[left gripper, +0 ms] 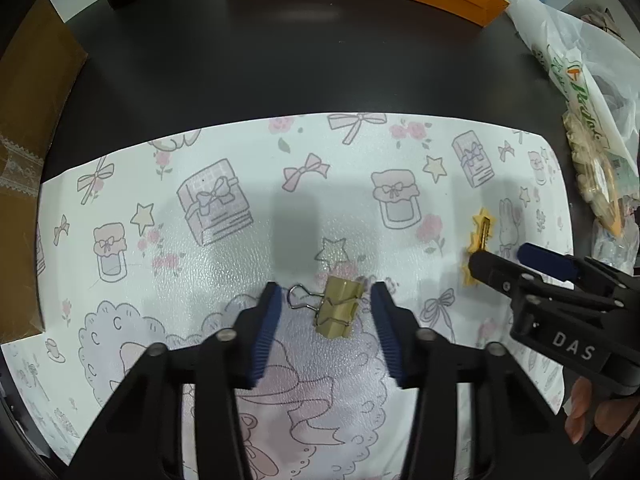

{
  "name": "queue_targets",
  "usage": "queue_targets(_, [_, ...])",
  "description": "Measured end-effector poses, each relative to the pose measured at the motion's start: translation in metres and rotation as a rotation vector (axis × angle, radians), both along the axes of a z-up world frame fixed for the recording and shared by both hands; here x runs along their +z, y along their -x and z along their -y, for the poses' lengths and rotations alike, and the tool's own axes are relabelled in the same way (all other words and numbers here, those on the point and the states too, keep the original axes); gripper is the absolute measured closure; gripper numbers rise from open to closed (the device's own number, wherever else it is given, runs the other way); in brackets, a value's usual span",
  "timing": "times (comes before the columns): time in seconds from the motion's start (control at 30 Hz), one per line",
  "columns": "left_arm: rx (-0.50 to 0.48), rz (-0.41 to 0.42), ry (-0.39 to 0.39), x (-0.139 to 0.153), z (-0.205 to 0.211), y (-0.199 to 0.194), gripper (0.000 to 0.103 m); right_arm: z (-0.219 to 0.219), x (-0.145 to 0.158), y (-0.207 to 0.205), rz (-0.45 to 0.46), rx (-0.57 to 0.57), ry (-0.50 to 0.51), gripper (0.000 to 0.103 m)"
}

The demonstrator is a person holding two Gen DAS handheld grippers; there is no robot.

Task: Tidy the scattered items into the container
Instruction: 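Grasp the gold binder clip with the left tool while the right tool grasps the gold star hair clip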

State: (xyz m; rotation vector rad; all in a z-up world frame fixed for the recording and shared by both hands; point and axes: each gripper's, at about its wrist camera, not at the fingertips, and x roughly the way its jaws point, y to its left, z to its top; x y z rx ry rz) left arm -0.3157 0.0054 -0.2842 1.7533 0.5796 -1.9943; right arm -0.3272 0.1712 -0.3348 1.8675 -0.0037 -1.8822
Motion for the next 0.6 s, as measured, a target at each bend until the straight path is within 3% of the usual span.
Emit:
queue_targets(0.17, [-0.011, -0.003, -0.013, 0.011, 0.001, -0.016, 0.062, 0.006, 0.003, -0.003, -0.009, 0.01, 0.003, 0.044])
queue_targets(0.2, [-0.018, -0.004, -0.014, 0.012, 0.001, -0.017, 0.064, 0.007, 0.003, -0.004, -0.01, 0.012, 0.005, 0.048])
queue_targets(0.23, [-0.028, -0.006, -0.013, 0.013, 0.0, -0.017, 0.073, 0.008, 0.004, -0.004, -0.01, 0.013, 0.008, 0.055])
queue_targets(0.33, [-0.052, -0.01, -0.016, 0.016, -0.003, -0.016, 0.079, 0.013, 0.003, -0.009, -0.009, 0.031, 0.006, 0.076])
queue_targets(0.5, [-0.077, -0.014, -0.023, 0.015, -0.006, -0.012, 0.094, 0.011, 0.002, -0.01, -0.019, 0.021, -0.011, 0.087])
queue_targets(0.6, [-0.082, -0.024, -0.041, 0.015, -0.007, -0.009, 0.096, 0.01, 0.0, -0.01, -0.01, 0.018, 0.0, 0.087])
